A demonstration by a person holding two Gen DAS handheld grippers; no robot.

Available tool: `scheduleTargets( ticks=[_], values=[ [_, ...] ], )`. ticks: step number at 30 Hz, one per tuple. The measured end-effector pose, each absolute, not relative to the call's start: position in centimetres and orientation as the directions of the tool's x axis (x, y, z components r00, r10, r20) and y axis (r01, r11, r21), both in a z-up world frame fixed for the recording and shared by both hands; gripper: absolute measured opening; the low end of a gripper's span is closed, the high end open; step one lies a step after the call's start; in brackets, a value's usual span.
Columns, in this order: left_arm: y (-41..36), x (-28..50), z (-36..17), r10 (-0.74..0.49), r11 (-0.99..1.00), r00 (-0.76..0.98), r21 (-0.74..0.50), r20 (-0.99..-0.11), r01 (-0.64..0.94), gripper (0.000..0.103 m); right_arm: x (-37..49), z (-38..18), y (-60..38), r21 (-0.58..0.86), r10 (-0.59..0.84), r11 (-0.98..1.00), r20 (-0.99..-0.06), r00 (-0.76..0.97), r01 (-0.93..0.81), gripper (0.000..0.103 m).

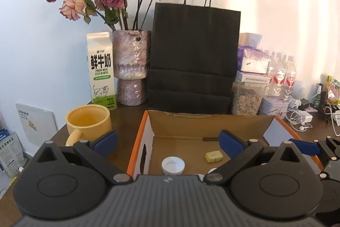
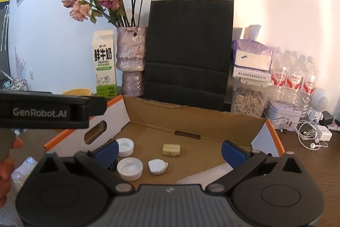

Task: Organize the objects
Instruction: 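Withdraw both tools from the box and move the right tool to the white cloth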

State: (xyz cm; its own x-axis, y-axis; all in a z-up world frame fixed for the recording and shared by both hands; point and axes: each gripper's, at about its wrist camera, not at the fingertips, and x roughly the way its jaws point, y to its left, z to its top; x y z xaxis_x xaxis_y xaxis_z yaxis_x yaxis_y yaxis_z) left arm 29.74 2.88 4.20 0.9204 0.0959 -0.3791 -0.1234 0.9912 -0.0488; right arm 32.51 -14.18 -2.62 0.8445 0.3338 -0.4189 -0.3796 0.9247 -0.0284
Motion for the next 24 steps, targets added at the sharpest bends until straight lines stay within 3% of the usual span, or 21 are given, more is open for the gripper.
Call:
scheduleTargets(
  ticks=[15, 24],
  values=[
    [3.5, 23.3, 5.9, 0.082, 0.993, 0.938, -0.056, -0.338, -0.107, 0.103, 26.5, 0.0, -16.5, -0.077, 0.336, 0.920, -0.355, 0.872, -0.385, 0.103],
    [4.2, 17.2, 5.5, 0.070, 0.995, 0.929, -0.041, -0.363, -0.091, 0.103, 20.2, -0.6, -18.6, -0.117, 0.336, 0.907, -0.379, 0.862, -0.405, 0.103]
  ],
)
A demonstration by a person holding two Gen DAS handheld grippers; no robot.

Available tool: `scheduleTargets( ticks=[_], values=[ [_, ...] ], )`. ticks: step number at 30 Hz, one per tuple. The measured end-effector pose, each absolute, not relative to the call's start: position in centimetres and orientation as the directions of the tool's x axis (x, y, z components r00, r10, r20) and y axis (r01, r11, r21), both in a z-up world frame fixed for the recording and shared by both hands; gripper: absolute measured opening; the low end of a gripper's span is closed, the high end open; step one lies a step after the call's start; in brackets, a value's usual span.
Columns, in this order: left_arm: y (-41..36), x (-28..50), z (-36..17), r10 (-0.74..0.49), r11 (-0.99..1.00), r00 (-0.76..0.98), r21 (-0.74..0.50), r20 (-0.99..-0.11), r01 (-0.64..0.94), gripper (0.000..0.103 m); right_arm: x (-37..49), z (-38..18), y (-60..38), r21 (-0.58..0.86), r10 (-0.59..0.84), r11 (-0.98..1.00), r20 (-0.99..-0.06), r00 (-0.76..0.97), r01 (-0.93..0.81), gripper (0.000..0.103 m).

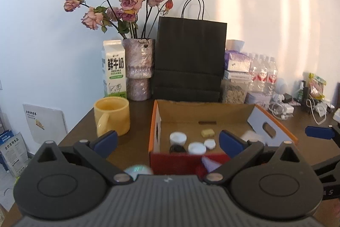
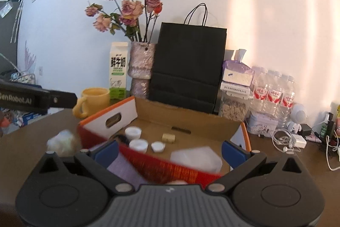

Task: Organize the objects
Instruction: 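Withdraw both tools from the box and move the right tool to the white cloth, then close the right tool on the white cloth while the left tool moves toward the white round tin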

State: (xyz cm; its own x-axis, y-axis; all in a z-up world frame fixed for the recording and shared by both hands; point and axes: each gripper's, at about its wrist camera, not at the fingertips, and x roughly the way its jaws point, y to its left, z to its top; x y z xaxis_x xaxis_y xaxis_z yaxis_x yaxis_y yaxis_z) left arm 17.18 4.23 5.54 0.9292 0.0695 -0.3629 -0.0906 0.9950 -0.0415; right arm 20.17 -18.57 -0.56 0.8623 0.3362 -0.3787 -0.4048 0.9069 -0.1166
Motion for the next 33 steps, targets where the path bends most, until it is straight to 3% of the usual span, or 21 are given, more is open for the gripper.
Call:
scheduleTargets(
  ticks=[16, 33],
  values=[
    [5.8, 6.5, 0.3, 0.080, 0.996, 0.851, -0.002, -0.518, -0.094, 0.103, 10.2, -5.6, -21.8, -0.066, 0.350, 0.894, -0.518, 0.781, -0.444, 0.103],
    [6.7, 1.1, -0.4, 0.058, 0.995, 0.832, -0.037, -0.552, -0.094, 0.103, 6.4, -7.9, -18.8, 0.021, 0.501, 0.780, -0.620, 0.604, -0.625, 0.103]
  ],
)
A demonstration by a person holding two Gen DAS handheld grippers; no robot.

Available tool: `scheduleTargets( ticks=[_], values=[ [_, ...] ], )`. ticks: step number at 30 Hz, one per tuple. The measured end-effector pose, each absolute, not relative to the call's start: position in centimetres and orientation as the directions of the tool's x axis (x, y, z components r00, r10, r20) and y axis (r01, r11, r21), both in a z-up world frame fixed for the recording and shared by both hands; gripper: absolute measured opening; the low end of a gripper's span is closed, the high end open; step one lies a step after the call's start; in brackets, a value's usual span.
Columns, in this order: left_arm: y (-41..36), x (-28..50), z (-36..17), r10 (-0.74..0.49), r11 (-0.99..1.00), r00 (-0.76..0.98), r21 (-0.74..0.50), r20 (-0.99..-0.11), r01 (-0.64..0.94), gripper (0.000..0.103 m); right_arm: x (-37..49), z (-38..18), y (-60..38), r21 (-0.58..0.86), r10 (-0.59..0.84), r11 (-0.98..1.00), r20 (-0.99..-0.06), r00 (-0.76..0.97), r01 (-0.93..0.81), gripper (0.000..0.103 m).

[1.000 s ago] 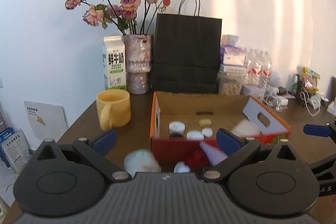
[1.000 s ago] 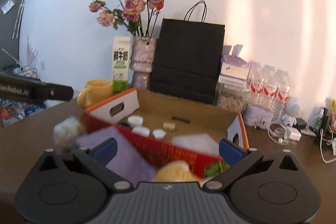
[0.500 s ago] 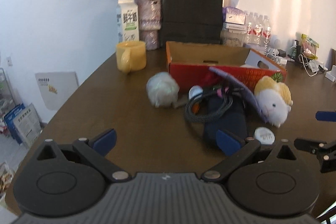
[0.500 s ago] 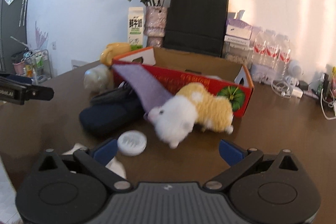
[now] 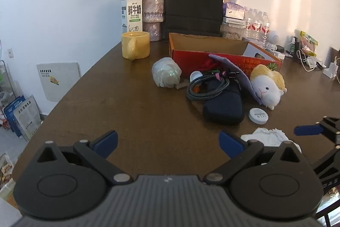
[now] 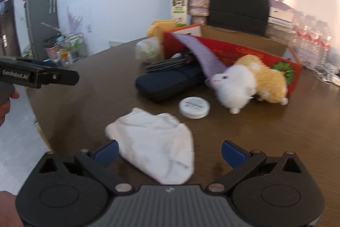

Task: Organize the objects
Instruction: 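Close the right tool on the white cloth while the left tool moves toward the white round tin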

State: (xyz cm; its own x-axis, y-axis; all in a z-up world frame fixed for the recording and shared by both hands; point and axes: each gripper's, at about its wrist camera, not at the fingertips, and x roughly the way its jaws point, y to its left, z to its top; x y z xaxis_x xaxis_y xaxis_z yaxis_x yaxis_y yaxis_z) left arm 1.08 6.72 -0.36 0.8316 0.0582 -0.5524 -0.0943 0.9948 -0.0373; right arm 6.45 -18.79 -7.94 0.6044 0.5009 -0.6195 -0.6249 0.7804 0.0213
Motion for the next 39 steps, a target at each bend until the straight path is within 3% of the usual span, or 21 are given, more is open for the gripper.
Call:
scheduleTargets(
  ticks=[10, 11, 13, 19, 39],
  values=[
    [7.3, 0.6, -1.0, 0.043, 0.991, 0.821, -0.081, -0.570, -0.108, 0.103, 6.9, -8.8, -17.9, 0.014, 0.518, 0.770, -0.598, 0.612, -0.638, 0.103],
    [7.2, 0.7, -1.0, 0.042, 0.991, 0.821, -0.081, -0.570, -0.107, 0.103, 6.8, -8.8, -18.0, 0.014, 0.520, 0.770, -0.594, 0.614, -0.638, 0.101],
    [7.2, 0.8, -1.0, 0.040, 0.991, 0.820, -0.083, -0.571, -0.106, 0.103, 6.6, -8.7, -18.0, 0.014, 0.534, 0.762, -0.580, 0.615, -0.647, 0.085],
    [7.0, 1.0, -1.3, 0.034, 0.991, 0.815, -0.089, -0.578, -0.105, 0.103, 6.2, -8.5, -18.3, 0.026, 0.560, 0.747, -0.562, 0.608, -0.664, 0.078],
    [3.2, 3.5, -0.9, -0.034, 0.998, 0.812, -0.063, -0.583, -0.004, 0.103, 6.4, -6.7, -22.5, 0.059, 0.545, 0.803, -0.474, 0.691, -0.593, 0.078]
  ],
)
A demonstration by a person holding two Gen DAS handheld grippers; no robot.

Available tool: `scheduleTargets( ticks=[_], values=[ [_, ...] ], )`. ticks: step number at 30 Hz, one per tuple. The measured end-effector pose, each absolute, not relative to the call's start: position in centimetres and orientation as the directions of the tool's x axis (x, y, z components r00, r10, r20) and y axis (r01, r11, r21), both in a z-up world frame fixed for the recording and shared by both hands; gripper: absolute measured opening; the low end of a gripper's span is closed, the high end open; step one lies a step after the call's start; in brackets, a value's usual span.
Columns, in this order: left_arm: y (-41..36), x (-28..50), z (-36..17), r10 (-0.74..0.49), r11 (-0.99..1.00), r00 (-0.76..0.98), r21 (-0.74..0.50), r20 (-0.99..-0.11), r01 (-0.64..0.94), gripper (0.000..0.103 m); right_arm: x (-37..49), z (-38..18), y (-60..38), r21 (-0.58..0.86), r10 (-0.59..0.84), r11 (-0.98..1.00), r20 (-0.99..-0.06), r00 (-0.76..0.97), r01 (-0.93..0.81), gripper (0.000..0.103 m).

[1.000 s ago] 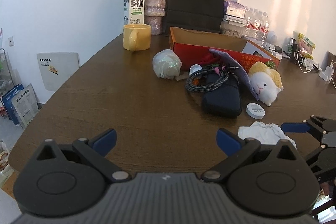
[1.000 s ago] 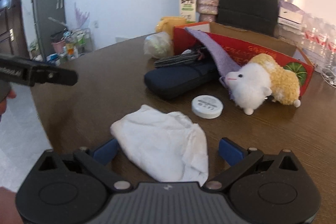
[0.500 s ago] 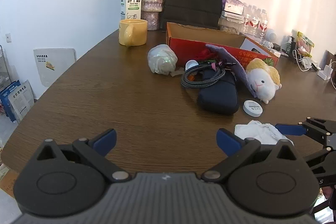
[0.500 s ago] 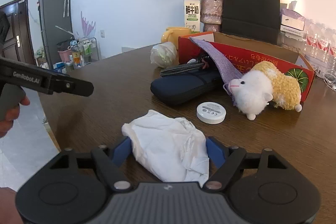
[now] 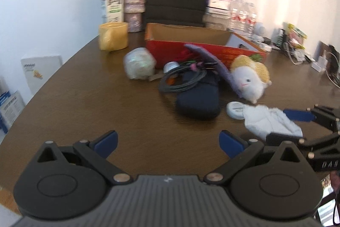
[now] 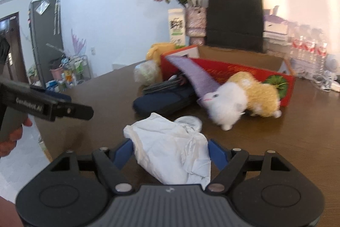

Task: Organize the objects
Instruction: 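Close the right tool on the white cloth while the left tool moves toward the white round tin, then lower the left tool onto the white round tin and close it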

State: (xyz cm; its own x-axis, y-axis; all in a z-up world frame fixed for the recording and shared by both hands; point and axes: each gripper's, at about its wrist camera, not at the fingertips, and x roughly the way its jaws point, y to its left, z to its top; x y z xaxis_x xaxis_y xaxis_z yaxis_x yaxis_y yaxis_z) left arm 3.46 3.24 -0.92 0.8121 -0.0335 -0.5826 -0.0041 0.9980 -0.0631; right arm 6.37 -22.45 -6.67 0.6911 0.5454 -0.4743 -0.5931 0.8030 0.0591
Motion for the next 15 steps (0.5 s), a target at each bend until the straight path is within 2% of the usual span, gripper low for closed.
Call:
scheduleTargets(
  ticks=[6, 10, 12, 14, 15],
  values=[
    [-1.2, 6.0, -0.5, -0.103, 0.993, 0.816, -0.016, -0.569, 0.113, 0.103, 7.4, -5.2, -26.1, 0.046, 0.483, 0.855, -0.431, 0.762, -0.516, 0.078],
    [-4.4, 8.1, -0.7, -0.144, 0.984, 0.813, 0.004, -0.564, 0.177, 0.096, 8.3, -4.5, -28.0, 0.037, 0.451, 0.877, -0.410, 0.793, -0.480, 0.078],
    [-5.7, 9.2, -1.1, -0.156, 0.980, 0.805, 0.015, -0.572, 0.200, 0.087, 8.8, -4.3, -28.7, 0.035, 0.442, 0.883, -0.403, 0.802, -0.469, 0.079],
    [-6.8, 10.2, -1.4, -0.170, 0.975, 0.793, 0.020, -0.585, 0.223, 0.071, 9.2, -4.2, -29.3, 0.038, 0.441, 0.884, -0.399, 0.804, -0.466, 0.079],
    [-7.0, 10.6, -1.7, -0.179, 0.972, 0.786, 0.019, -0.591, 0.235, 0.069, 9.4, -4.2, -29.5, 0.039, 0.441, 0.884, -0.397, 0.805, -0.465, 0.079]
  ],
)
